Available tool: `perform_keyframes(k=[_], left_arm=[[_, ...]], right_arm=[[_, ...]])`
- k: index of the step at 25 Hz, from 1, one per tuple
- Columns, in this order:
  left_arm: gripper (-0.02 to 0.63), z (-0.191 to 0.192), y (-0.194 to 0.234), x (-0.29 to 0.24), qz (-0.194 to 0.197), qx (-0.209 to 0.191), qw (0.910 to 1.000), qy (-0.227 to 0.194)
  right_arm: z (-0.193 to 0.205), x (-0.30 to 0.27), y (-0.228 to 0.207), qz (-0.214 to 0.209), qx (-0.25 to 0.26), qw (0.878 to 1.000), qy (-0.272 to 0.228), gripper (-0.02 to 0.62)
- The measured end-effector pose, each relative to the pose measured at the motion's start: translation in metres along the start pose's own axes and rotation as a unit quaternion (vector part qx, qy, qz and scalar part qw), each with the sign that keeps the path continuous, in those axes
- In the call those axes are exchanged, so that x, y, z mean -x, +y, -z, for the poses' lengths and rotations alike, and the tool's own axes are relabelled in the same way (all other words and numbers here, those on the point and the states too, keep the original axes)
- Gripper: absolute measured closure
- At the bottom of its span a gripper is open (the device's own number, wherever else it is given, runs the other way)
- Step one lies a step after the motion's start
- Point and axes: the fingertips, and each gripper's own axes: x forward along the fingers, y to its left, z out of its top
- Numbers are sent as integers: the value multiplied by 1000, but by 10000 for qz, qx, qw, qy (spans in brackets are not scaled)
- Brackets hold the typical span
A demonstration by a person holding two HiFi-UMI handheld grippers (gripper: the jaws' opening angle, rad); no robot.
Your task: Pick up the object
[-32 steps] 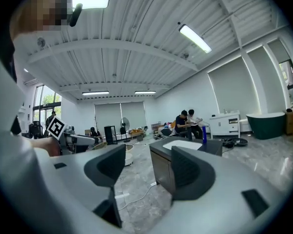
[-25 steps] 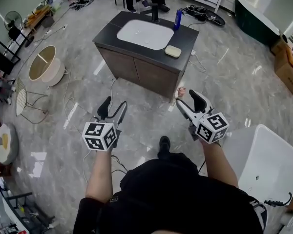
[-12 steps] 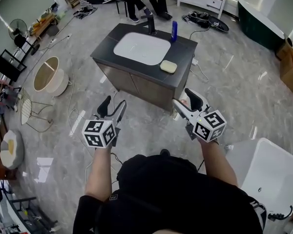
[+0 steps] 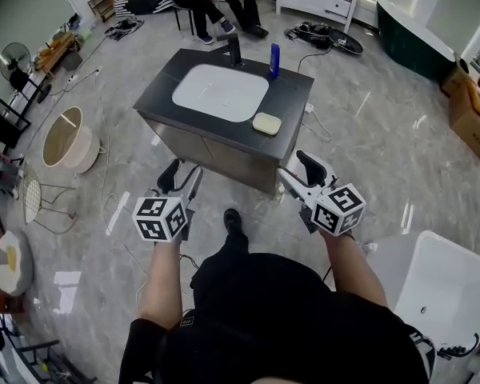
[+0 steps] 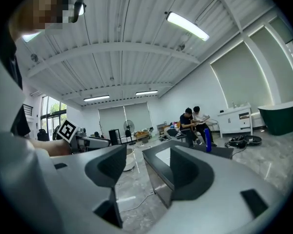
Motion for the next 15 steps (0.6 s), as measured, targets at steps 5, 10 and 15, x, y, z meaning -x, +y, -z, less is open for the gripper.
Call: perform_keyframes(k=[5, 10, 15], left_arm=[[348, -20, 33, -47, 197, 64, 9996, -177], [359, -32, 80, -89, 295, 101, 9992, -248], [379, -35, 122, -130, 641, 428, 9969, -156]], right_arm=[[-11, -45, -23, 79, 169, 9997, 168, 336], [-13, -105, -45, 154, 219, 9988, 417, 336], [-4, -158, -64, 317, 166, 9956, 861, 336]])
